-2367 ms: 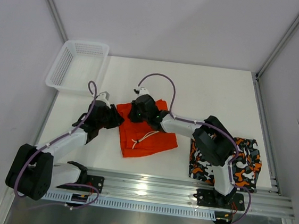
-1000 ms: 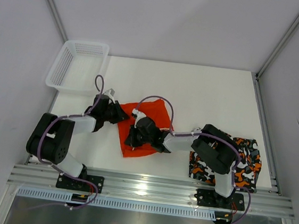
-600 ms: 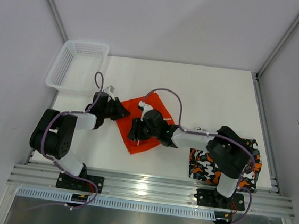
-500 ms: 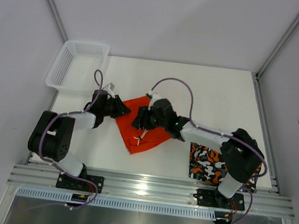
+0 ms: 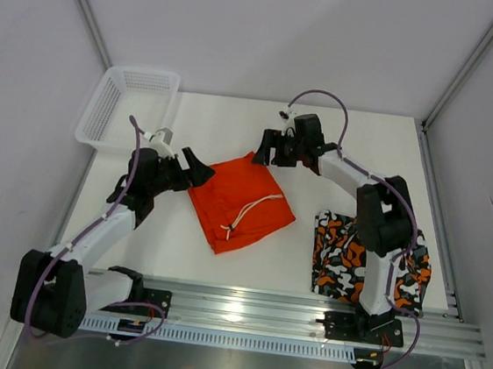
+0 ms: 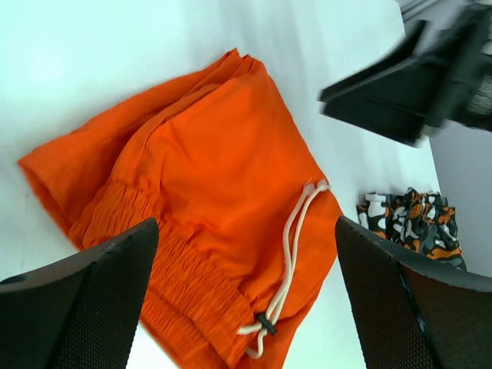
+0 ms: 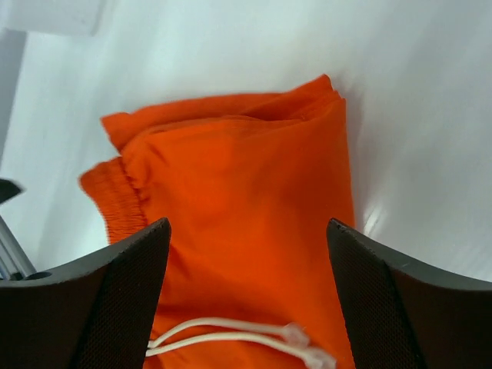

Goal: Fold and stack the shorts
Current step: Fold the shorts

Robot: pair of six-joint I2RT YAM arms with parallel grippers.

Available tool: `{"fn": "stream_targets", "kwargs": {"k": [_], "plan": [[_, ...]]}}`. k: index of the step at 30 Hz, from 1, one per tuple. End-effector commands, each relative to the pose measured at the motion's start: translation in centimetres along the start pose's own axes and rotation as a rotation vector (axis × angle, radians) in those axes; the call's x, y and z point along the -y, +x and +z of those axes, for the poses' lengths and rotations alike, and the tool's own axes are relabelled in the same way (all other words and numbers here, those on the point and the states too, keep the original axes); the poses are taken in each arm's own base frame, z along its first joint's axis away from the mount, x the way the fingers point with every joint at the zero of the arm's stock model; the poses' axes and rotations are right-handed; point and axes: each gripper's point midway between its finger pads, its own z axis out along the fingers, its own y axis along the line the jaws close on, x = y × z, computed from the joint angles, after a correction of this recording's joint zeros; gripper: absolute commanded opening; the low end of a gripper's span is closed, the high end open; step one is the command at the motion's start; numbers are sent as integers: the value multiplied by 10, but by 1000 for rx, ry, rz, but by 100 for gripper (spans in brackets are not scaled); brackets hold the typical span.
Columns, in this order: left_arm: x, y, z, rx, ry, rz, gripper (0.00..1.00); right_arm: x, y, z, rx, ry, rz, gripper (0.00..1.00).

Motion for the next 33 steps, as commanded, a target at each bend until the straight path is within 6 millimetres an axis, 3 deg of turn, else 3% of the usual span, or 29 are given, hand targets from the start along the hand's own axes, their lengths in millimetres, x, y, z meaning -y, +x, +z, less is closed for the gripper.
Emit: {"fn": "stream_targets", "kwargs": {"k": [1,4,10,19,20,22,23,24,26,27,29,30,31,32,33], "plan": [[-14,13,-17,-9,-69,-13,99,14,6,14,-80,-63,-36,84],[-12,14,-27,16,-64,-24,99,21,-1,29,-96,-89,-57,84],[-12,20,-40,39,-62,-44,99,38,18,53,-173,-77,-53,80],[-19,32,-51,24,-89,-35,99,13,44,63,-250,-311,53,63],[-19,31,-52,32,-91,-32,99,14,48,66,-259,-319,65,59],[-20,32,-53,31,-96,-30,99,12,50,67,-263,-339,90,37],[-20,32,-53,30,-95,-28,99,12,50,69,-258,-339,99,19],[-20,31,-53,33,-96,-28,99,12,49,70,-253,-340,108,11],[-21,32,-53,34,-98,-29,99,13,44,74,-222,-324,163,0],[-20,31,-53,37,-97,-28,99,11,31,75,-168,-336,156,0],[-21,32,-52,38,-96,-32,99,21,24,77,-109,-300,211,0],[-23,33,-52,38,-100,-35,99,23,12,71,-67,-272,301,0],[-23,33,-52,37,-99,-35,99,35,-12,64,42,-266,321,0],[-23,34,-52,36,-101,-34,99,61,1,62,81,-184,415,0],[-24,34,-52,36,-103,-34,99,67,-14,52,170,-181,505,0]]}}
